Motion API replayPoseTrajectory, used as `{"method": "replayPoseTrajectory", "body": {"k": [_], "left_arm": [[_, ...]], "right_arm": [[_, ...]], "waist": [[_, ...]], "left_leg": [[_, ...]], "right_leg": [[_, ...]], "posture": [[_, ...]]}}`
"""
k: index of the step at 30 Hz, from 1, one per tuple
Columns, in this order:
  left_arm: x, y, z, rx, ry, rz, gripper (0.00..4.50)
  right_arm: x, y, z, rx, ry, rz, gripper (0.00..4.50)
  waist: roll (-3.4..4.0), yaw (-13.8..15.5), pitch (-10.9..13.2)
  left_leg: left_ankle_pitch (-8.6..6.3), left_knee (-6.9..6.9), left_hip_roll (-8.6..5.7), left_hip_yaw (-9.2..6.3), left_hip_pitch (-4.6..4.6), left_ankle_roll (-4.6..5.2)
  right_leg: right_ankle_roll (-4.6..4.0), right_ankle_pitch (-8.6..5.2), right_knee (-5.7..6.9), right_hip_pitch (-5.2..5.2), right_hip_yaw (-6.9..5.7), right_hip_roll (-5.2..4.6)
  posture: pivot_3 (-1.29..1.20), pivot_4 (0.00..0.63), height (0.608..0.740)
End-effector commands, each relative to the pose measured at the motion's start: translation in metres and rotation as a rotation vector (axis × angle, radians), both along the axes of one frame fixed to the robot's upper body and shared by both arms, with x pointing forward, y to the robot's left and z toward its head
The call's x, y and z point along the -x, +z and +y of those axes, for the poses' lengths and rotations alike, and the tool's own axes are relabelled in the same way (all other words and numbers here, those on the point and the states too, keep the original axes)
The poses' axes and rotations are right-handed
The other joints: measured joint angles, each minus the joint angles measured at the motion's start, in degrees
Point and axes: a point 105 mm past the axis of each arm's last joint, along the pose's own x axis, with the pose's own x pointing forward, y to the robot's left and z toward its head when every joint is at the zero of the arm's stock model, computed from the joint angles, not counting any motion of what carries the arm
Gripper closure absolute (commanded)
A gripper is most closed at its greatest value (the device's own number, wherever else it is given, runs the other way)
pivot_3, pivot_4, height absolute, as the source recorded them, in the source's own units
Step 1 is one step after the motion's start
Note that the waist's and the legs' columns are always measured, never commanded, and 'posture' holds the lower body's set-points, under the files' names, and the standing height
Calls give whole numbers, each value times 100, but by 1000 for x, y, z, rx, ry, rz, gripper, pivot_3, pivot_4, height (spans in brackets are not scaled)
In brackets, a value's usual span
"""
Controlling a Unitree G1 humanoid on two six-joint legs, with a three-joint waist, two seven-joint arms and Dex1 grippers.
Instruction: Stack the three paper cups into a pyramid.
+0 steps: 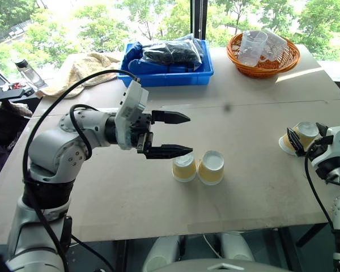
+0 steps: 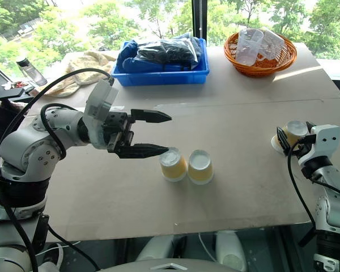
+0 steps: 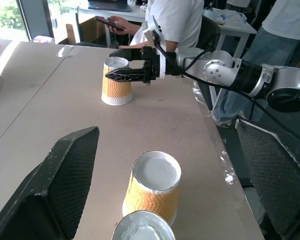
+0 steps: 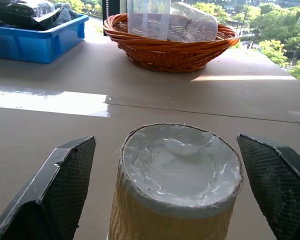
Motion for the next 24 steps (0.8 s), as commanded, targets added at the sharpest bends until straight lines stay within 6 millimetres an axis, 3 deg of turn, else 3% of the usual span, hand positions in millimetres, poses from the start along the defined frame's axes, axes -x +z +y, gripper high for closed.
{"method": "replayPoseTrajectory", "body": {"k": [1, 5, 10, 14, 20, 24], "left_arm": [[3, 9, 1, 10, 2, -51, 0], [3, 8, 3, 5, 13, -51, 0], [5, 8, 2, 9, 20, -53, 0], [5, 8, 5, 6, 31, -50, 0], [6, 0, 25, -39, 95, -22, 0], [6, -8, 55, -74, 202, 9, 0]], "right_arm": [[0, 10, -5, -68, 6, -16, 34], [0, 7, -2, -80, 37, 14, 34], [0, 2, -3, -79, 43, 41, 2108], [0, 12, 4, -49, 92, 6, 2144], [9, 62, 75, -77, 478, -96, 2144], [25, 81, 142, -51, 800, -52, 2144]], "waist": [[0, 2, 0], [0, 3, 0], [0, -1, 0], [0, 1, 0], [9, -93, 6], [9, -138, 6]], "left_leg": [[0, 0, 0, 0, 0, 0], [0, -1, 0, 0, 0, 0], [0, -1, 0, 0, 0, 0], [0, 0, 0, 0, 0, 0], [0, -5, 1, 0, 0, 0], [0, -7, 1, -3, 0, 0]], "right_leg": [[0, 0, 0, 0, 0, 0], [0, 0, 0, 0, -1, 0], [0, 0, 0, 0, 0, 0], [0, 0, 0, 0, 0, 0], [0, 0, 1, -3, 3, 0], [0, 0, -2, -4, 2, 0]], "posture": [[0, 150, 740], [0, 150, 740], [0, 150, 740], [0, 150, 740], [0, 150, 740], [0, 150, 740]]}}
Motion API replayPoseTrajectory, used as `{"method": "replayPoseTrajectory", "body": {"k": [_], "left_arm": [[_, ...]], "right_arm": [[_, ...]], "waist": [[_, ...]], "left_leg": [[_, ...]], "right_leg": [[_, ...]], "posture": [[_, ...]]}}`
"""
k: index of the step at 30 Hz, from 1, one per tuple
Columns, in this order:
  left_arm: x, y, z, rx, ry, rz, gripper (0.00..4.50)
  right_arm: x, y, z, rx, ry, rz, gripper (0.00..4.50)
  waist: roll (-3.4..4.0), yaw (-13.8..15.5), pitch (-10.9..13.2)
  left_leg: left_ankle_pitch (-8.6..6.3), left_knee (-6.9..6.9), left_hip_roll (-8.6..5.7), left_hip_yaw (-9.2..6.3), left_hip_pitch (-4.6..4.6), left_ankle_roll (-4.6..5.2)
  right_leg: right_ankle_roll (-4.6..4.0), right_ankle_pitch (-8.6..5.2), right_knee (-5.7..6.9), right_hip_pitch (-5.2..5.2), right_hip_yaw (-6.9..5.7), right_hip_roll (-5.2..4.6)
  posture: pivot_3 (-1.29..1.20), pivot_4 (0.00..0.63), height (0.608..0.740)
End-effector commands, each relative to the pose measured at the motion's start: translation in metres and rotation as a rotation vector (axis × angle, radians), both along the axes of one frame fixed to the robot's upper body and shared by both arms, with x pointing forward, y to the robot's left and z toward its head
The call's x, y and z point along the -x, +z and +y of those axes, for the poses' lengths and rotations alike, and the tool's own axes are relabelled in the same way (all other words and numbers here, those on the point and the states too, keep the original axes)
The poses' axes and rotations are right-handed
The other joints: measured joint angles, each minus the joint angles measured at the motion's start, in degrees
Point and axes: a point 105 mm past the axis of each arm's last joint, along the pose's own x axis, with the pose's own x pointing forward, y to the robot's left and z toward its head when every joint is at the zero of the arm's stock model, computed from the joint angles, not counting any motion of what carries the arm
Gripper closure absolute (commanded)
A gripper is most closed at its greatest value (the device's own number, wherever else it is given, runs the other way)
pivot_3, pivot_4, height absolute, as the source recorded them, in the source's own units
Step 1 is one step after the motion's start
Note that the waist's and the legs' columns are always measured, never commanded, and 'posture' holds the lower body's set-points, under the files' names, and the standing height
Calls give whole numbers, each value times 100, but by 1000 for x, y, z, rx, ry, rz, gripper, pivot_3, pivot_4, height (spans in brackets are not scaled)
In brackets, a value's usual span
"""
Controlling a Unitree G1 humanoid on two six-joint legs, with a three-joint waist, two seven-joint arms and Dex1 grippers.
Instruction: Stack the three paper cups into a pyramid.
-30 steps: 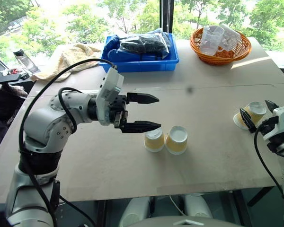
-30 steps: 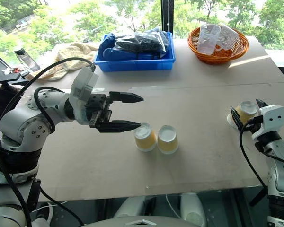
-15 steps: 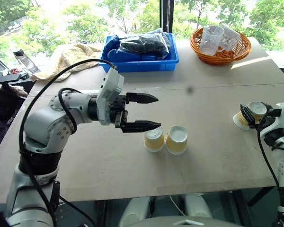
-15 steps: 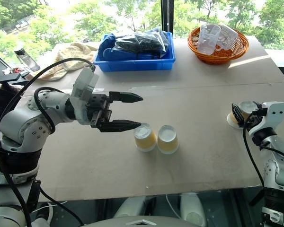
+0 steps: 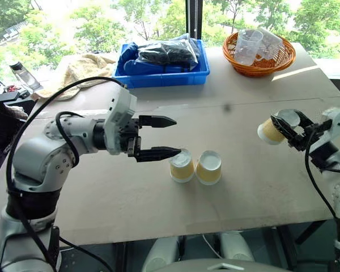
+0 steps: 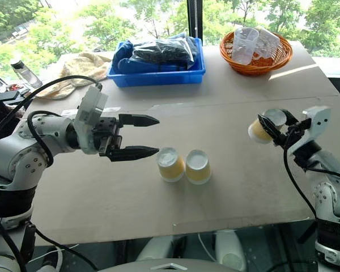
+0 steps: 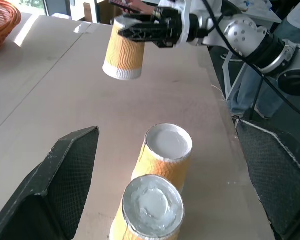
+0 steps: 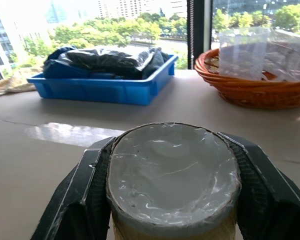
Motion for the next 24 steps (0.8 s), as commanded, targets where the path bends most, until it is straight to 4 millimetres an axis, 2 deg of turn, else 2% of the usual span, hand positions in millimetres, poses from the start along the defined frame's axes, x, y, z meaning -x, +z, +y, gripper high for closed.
{"method": "replayPoseTrajectory", "body": {"k": [1, 5, 9, 14, 19, 24], "left_arm": [[5, 7, 26, -21, 72, -35, 0], [21, -2, 42, -56, 88, -8, 0], [43, -11, 44, -84, 38, 39, 0], [50, -9, 45, -94, 43, 21, 0], [52, -9, 40, -83, 47, 17, 0], [54, -11, 41, -80, 57, 19, 0]], "right_arm": [[22, 16, 57, 49, 293, 0, 2144], [42, 17, 97, 100, 551, 55, 2144], [49, 23, 120, 136, 681, 54, 2144], [57, 20, 133, 193, 783, 61, 2144], [55, 18, 145, 228, 772, 44, 2144], [54, 18, 147, 248, 766, 29, 2144]], "waist": [[0, -11, 0], [-1, 44, 1], [-5, 61, 4], [-6, 106, 4], [-5, 123, 5], [-5, 137, 5]], "left_leg": [[0, -1, 0, -2, 0, 0], [0, -18, 1, -6, -2, 0], [-1, 14, 0, -17, -57, 2], [-1, 12, 0, -22, -57, 2], [-1, 13, 0, -17, -57, 2], [-1, 10, 0, -18, -59, 1]], "right_leg": [[0, 0, -3, -1, -2, 0], [-1, -1, -16, -5, -6, -2], [-1, 0, -19, -39, -26, -7], [-3, 1, -15, -38, -33, -7], [-4, 2, -15, -38, -27, -7], [-5, 3, -13, -46, -28, -5]], "posture": [[0, 150, 740], [0, 150, 740], [0, 150, 740], [0, 150, 740], [0, 150, 740], [0, 150, 740]]}}
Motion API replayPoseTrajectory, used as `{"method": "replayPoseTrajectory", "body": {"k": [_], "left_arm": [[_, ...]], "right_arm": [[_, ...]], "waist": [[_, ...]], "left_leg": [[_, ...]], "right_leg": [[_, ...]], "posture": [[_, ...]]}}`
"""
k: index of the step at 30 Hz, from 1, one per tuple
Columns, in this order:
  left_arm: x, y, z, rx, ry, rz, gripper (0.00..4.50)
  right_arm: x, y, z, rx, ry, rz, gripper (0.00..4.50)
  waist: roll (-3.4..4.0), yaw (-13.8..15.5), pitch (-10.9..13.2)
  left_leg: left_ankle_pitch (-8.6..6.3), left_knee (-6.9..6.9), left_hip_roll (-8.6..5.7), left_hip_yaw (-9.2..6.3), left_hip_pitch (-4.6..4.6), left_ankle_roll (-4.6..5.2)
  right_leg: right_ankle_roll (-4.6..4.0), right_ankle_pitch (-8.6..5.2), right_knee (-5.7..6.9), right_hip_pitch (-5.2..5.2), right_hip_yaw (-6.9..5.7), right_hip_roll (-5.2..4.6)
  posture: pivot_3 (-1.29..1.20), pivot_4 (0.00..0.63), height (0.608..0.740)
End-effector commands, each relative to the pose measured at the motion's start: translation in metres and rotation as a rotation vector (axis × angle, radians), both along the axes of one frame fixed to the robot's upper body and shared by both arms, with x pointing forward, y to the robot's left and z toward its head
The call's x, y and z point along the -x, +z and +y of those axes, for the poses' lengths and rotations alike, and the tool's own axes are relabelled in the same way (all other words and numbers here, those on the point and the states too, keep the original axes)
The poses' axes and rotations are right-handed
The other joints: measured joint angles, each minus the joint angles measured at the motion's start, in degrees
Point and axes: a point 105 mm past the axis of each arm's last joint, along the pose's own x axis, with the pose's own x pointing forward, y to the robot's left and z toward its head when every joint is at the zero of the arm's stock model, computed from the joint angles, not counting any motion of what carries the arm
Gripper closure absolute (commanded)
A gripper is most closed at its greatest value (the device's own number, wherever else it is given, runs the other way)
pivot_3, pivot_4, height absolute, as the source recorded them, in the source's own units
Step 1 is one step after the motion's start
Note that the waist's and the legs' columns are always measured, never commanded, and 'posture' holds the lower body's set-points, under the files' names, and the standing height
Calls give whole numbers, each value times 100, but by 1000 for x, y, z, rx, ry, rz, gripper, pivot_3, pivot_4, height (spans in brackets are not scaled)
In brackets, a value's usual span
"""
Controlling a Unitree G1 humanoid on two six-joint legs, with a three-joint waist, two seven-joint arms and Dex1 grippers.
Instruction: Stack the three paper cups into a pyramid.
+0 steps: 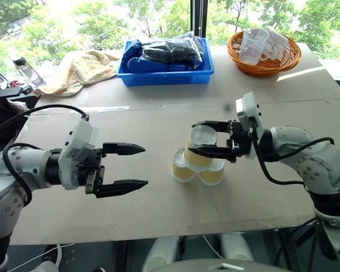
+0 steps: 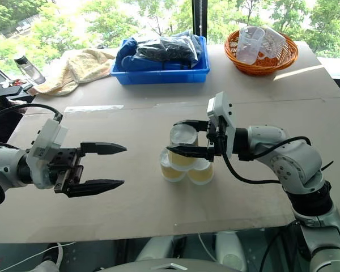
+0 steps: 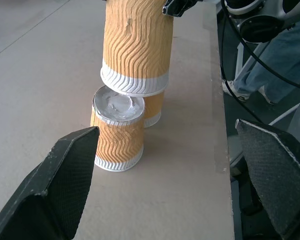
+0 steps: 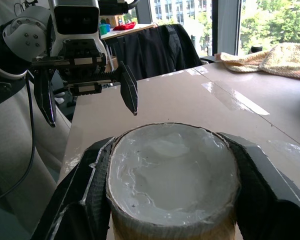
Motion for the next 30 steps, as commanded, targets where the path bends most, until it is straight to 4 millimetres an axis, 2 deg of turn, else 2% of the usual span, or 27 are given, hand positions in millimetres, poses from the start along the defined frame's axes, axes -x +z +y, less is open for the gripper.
{"method": "replayPoseTrajectory", "body": {"k": [1, 6, 9, 10, 11, 18, 26, 28, 30], "left_arm": [[3, 7, -1, 0, -5, -45, 0], [2, 7, -2, 4, -8, -54, 0], [0, 7, -1, 6, -5, -61, 0], [-1, 7, -1, 9, -6, -61, 0], [-1, 6, -1, 11, -7, -62, 0], [-2, 2, 1, 9, 10, -39, 0], [-9, -14, 23, 77, 190, -82, 0], [-12, -19, 26, 87, 236, -105, 0], [-26, -31, 34, 64, 349, -118, 0]], "right_arm": [[5, 9, 2, 1, 16, -67, 2144], [5, 4, -1, 33, 16, -68, 2144], [8, 3, -2, 41, 27, -59, 694], [8, 3, -3, 43, 30, -58, 588], [9, 3, -3, 44, 30, -57, 26], [13, 13, -10, 15, 28, -53, 26], [21, 10, -71, 87, -83, -25, 26], [21, 4, -83, 114, -116, -17, 26], [14, -11, -101, 141, -183, -2, 26]], "waist": [[0, 9, 0], [0, 9, 0], [0, 8, 0], [0, 8, 0], [0, 9, 0], [0, 10, 0], [-1, 48, 0], [-1, 38, 0], [-2, 47, -1]], "left_leg": [[0, 0, 0, 1, -1, 0], [0, 1, 0, 1, 0, 0], [0, 0, 0, 1, 0, 0], [0, 0, 0, 1, 0, 0], [0, 0, 0, 1, 0, 0], [0, 0, 0, 1, 0, 0], [0, -3, 0, 0, -4, 1], [0, -3, 0, 2, -2, 1], [0, -2, 0, 4, 0, 1]], "right_leg": [[0, 0, -1, -2, 1, -1], [0, 0, 0, -2, 0, 0], [0, 0, -1, -2, 1, 0], [0, 0, -1, -2, 1, 0], [0, 0, -1, -2, 1, 0], [0, 0, -1, -2, 1, 0], [0, 0, -7, 3, -1, -3], [0, 0, -4, 3, 1, -2], [-1, 1, -3, 5, 3, -2]], "posture": [[0, 150, 740], [0, 150, 740], [0, 150, 740], [0, 150, 740], [0, 150, 740], [0, 150, 740], [0, 150, 740], [0, 150, 740], [0, 150, 740]]}}
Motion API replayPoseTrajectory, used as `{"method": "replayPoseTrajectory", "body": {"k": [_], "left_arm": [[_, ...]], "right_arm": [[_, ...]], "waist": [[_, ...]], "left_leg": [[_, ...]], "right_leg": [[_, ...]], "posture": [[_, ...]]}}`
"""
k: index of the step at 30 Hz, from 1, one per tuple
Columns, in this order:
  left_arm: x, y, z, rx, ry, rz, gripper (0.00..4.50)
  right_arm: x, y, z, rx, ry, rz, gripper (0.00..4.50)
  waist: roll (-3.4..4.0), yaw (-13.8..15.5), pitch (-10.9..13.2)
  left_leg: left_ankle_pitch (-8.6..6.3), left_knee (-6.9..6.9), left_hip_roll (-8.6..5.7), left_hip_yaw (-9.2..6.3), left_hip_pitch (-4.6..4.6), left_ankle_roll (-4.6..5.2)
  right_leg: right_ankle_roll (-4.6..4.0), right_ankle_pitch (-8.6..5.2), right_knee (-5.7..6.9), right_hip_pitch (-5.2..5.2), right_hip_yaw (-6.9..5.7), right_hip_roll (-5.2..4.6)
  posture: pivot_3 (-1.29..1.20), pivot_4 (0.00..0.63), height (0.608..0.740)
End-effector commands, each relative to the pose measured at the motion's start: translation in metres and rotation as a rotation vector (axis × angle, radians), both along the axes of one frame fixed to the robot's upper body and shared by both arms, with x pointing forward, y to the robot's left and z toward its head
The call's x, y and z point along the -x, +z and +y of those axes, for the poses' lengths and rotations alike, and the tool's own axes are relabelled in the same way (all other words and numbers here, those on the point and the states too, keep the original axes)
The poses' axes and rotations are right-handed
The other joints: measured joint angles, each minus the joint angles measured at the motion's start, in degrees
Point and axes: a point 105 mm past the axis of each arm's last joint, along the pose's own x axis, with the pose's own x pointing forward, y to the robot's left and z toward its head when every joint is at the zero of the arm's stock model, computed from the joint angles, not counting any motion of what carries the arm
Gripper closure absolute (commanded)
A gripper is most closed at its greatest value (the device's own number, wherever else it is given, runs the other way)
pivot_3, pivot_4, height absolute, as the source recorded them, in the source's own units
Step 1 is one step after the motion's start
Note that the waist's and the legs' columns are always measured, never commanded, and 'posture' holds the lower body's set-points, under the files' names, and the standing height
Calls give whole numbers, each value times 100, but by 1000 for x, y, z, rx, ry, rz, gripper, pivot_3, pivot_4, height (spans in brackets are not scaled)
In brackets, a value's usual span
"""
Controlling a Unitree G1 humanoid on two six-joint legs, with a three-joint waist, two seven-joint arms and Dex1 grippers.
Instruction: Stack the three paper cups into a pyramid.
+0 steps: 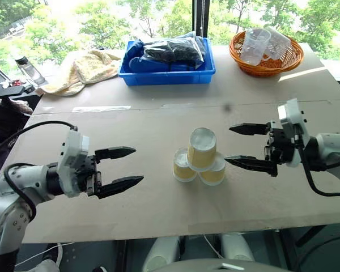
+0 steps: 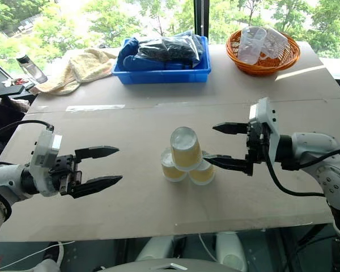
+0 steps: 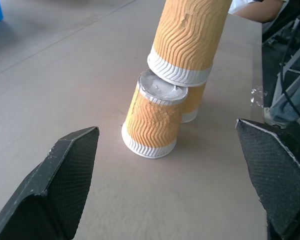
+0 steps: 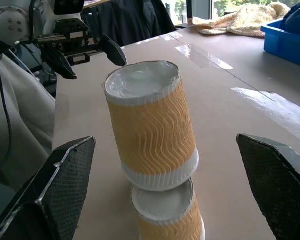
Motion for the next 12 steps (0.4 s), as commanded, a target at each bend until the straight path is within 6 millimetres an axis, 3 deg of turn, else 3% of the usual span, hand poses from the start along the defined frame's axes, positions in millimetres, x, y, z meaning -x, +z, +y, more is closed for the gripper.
{"method": "replayPoseTrajectory", "body": {"k": [1, 6, 12], "left_arm": [[-20, -13, 16, -49, 186, -52, 0], [-38, -51, 19, -51, 303, -53, 0], [-42, -80, 30, -138, 286, -33, 0]], "right_arm": [[-8, -11, -27, 6, -86, -39, 26], [-31, -74, -79, -20, -291, -60, 26], [-51, -99, -96, -59, -359, -145, 26]], "waist": [[-4, 19, -3], [-9, 33, -4], [-3, -46, -4]], "left_leg": [[0, 0, 0, 0, 4, 0], [-2, 9, -1, 3, 19, 4], [-2, 7, 1, 8, 28, 3]], "right_leg": [[0, 0, -1, 5, -1, -1], [6, 3, -4, 28, -1, 0], [2, 6, 7, 26, 8, 5]], "posture": [[0, 150, 740], [0, 150, 740], [0, 150, 740]]}}
